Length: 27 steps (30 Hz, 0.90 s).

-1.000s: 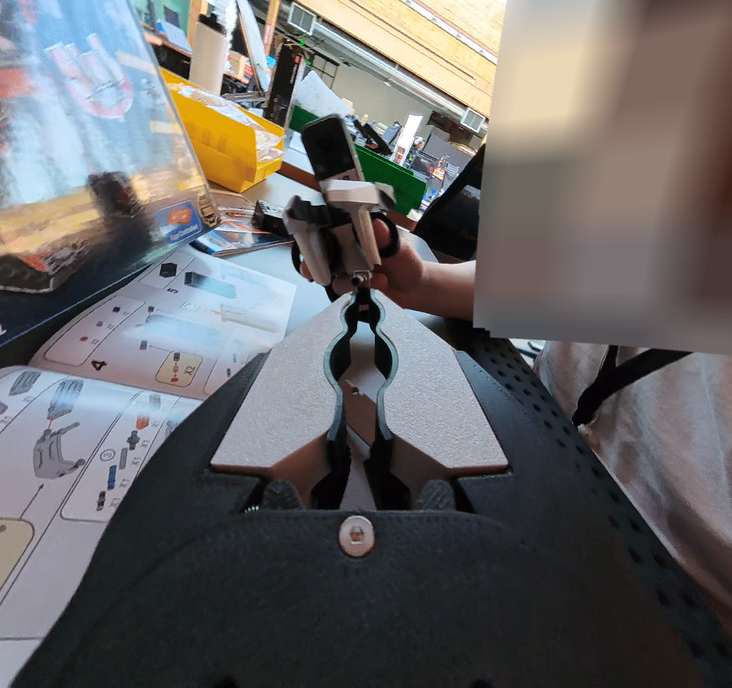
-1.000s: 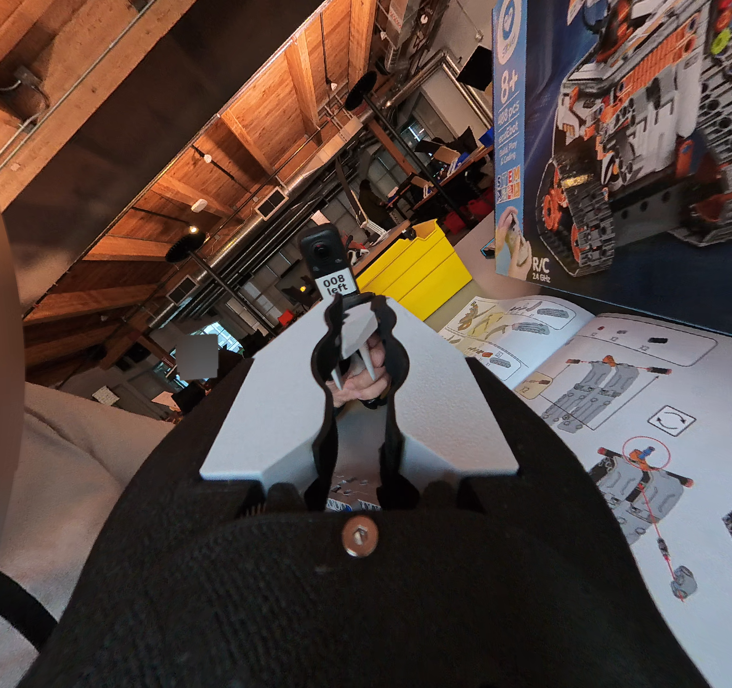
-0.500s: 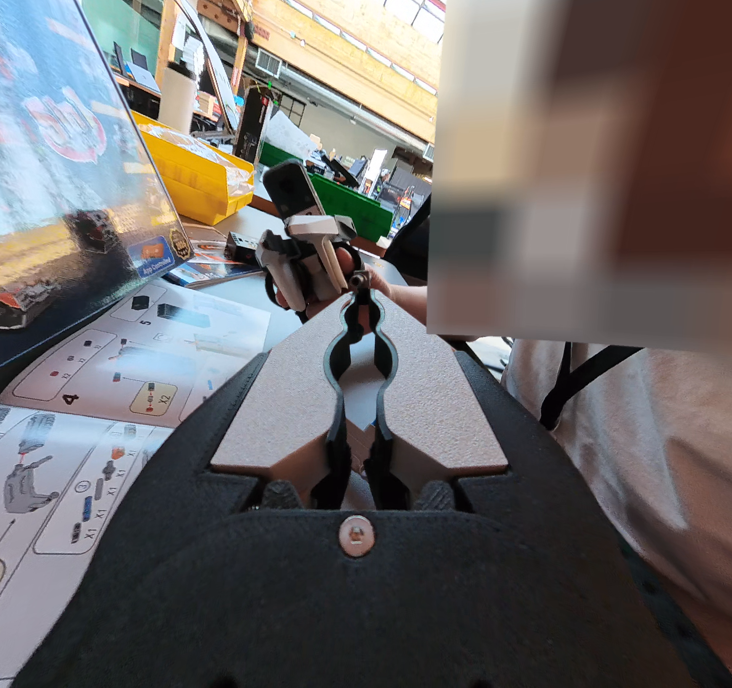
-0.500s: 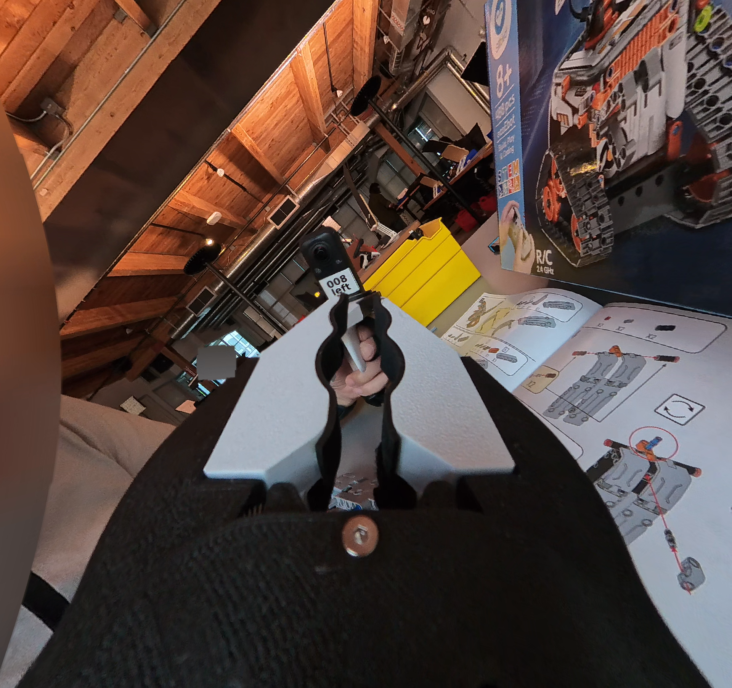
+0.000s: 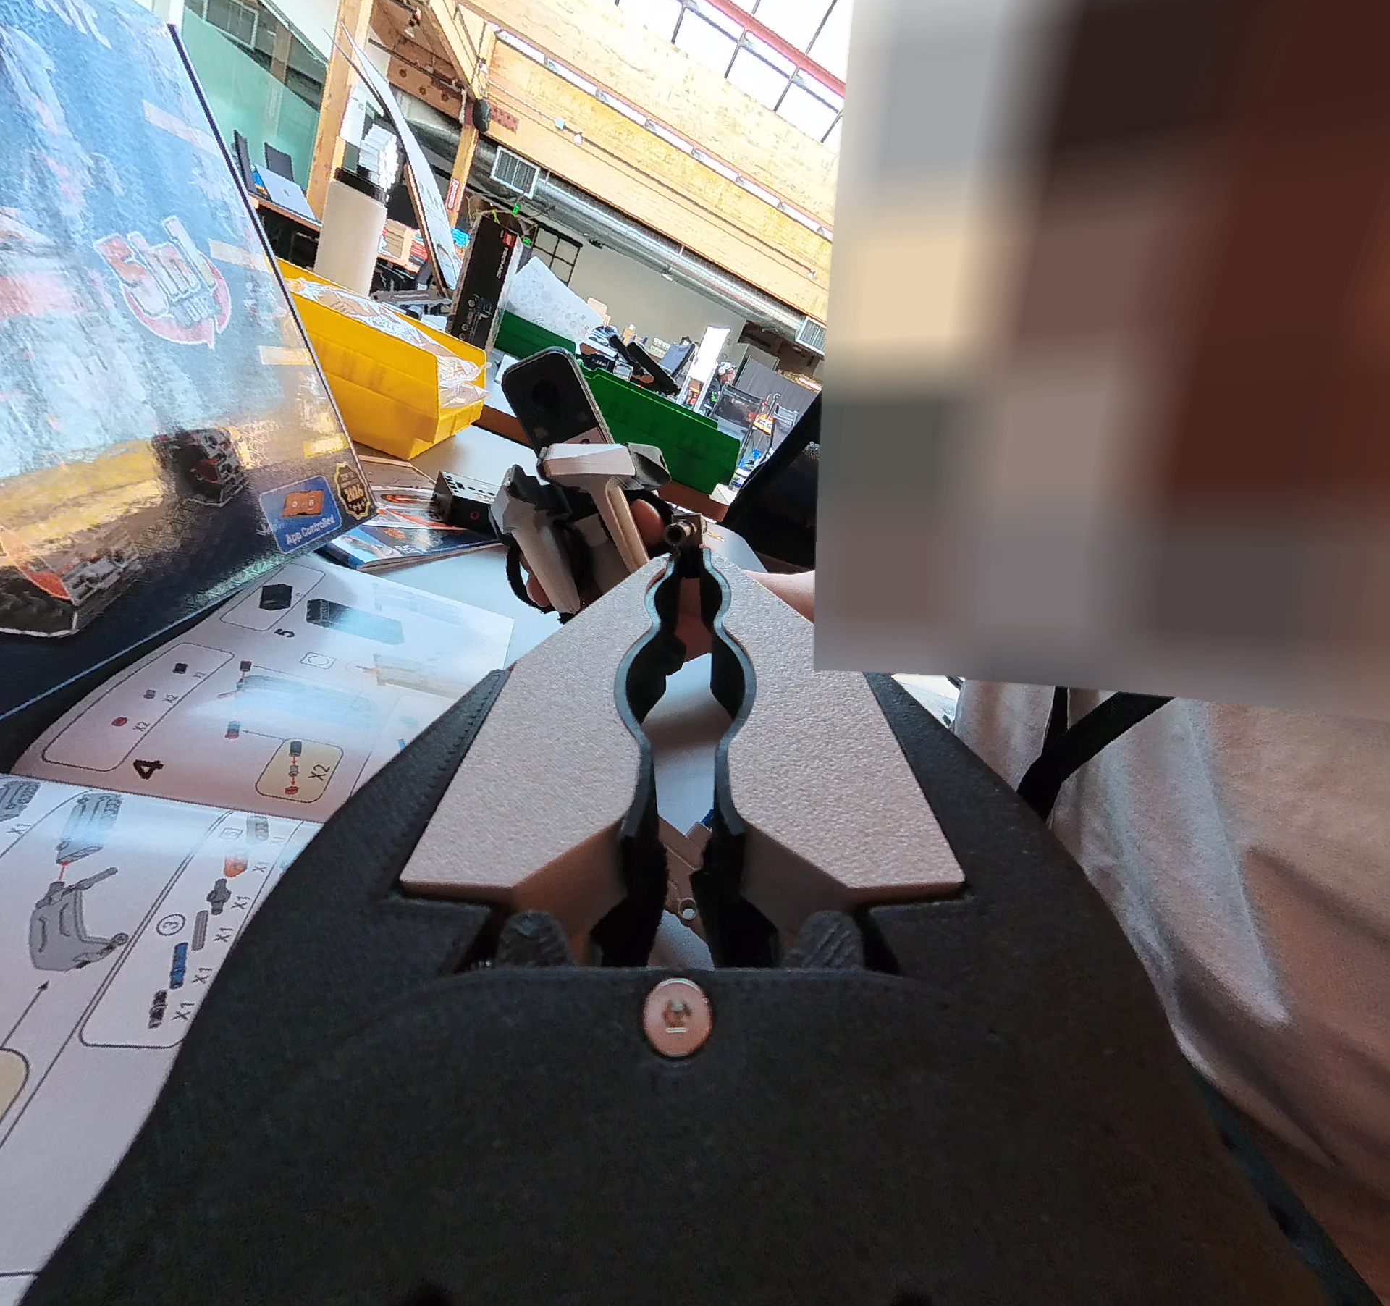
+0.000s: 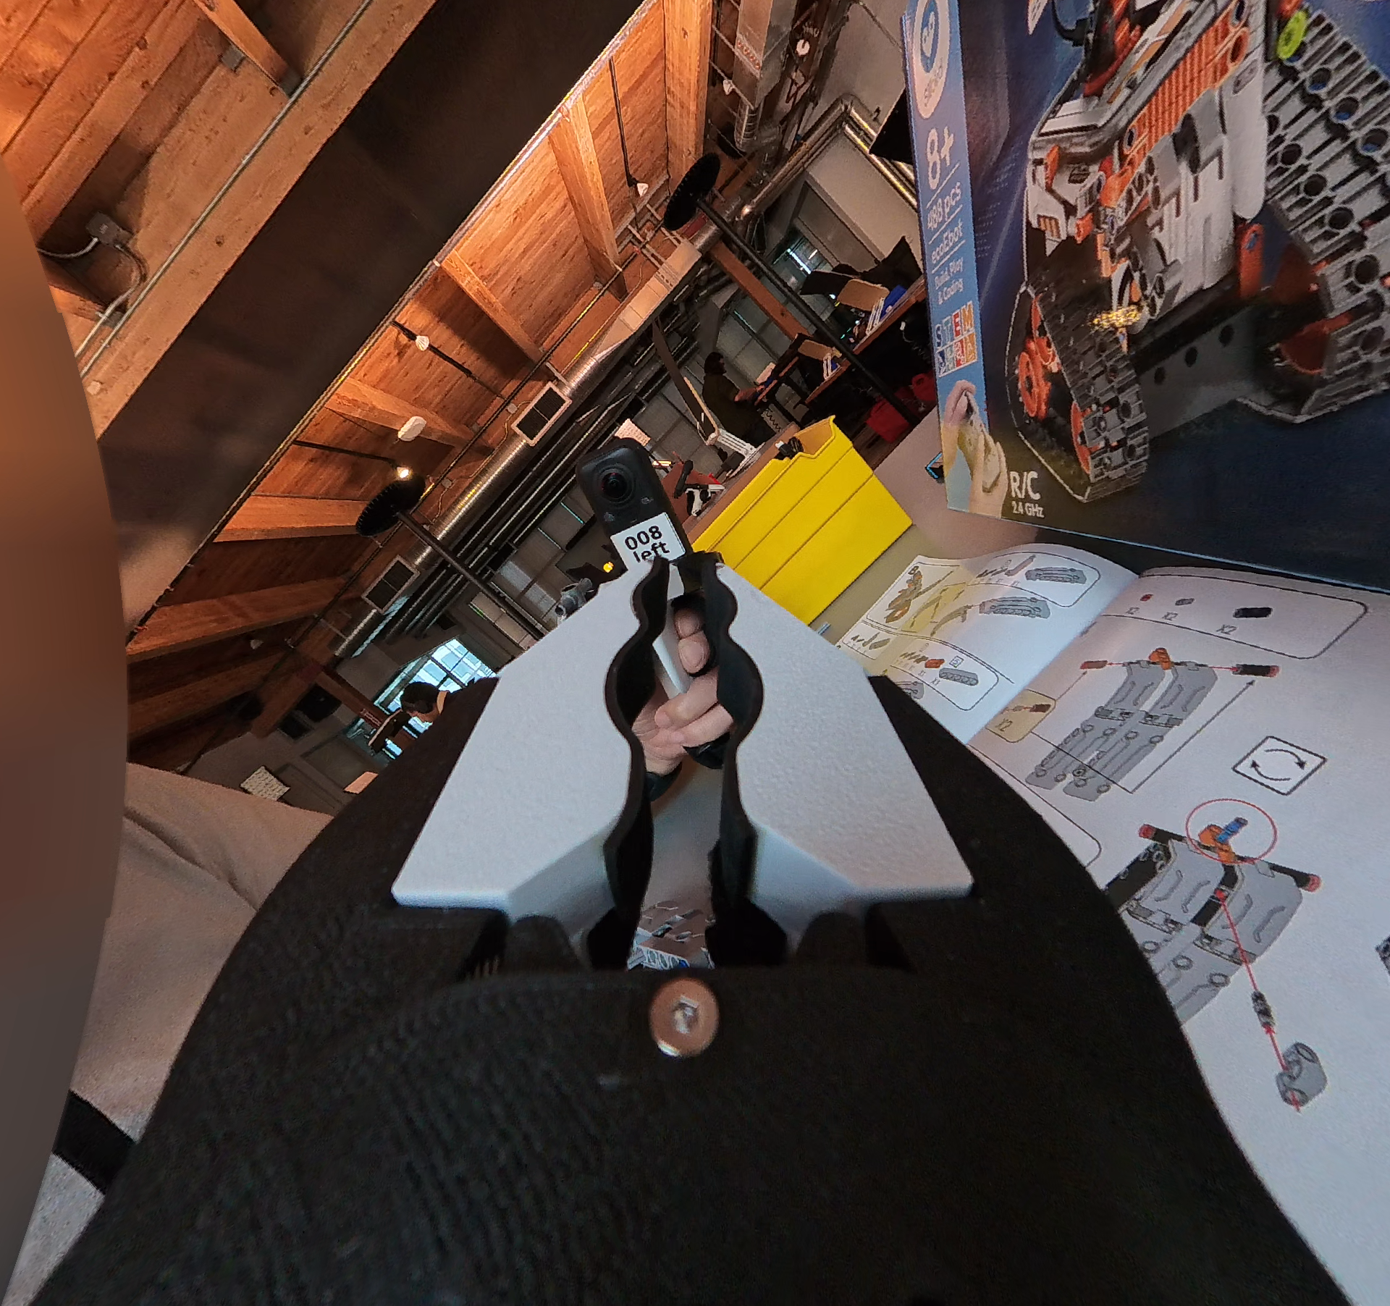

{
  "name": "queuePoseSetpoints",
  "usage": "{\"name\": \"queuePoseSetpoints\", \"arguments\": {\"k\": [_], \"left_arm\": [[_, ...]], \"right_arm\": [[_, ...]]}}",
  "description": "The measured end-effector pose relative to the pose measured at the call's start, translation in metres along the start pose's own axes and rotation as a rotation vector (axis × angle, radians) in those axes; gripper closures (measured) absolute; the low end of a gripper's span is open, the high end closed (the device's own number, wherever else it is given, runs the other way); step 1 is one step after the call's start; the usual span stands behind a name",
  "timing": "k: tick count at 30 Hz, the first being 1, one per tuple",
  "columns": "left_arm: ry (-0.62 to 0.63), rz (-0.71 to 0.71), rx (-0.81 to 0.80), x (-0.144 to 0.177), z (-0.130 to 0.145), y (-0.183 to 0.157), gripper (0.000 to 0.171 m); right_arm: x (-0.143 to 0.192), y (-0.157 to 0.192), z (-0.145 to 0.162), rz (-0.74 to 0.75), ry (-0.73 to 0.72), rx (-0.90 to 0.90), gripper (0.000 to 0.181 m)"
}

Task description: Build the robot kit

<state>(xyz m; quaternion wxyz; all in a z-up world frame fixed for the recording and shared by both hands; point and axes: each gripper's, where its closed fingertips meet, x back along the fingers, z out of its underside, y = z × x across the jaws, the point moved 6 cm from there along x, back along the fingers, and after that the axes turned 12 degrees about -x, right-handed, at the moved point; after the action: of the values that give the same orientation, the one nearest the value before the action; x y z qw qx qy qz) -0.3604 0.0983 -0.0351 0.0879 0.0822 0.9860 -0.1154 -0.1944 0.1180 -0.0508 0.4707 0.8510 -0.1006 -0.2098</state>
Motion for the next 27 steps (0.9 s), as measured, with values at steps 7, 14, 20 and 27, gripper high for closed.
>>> {"name": "queuePoseSetpoints", "arguments": {"k": [7, 14, 20, 27], "left_arm": [[0.035, 0.015, -0.050, -0.005, 0.003, -0.005, 0.171], [0.056, -0.002, -0.023, -0.005, 0.006, -0.002, 0.170], [0.141, -0.044, -0.031, -0.009, 0.017, 0.003, 0.170], [0.212, -0.084, -0.078, -0.017, 0.022, 0.003, 0.170]], "right_arm": [[-0.001, 0.001, 0.001, -0.002, 0.005, 0.002, 0.175], [-0.009, 0.012, 0.014, 0.056, 0.118, 0.196, 0.169], [-0.023, 0.019, 0.046, 0.092, 0.294, 0.406, 0.164], [-0.022, 0.018, 0.042, 0.095, 0.272, 0.377, 0.171]]}}
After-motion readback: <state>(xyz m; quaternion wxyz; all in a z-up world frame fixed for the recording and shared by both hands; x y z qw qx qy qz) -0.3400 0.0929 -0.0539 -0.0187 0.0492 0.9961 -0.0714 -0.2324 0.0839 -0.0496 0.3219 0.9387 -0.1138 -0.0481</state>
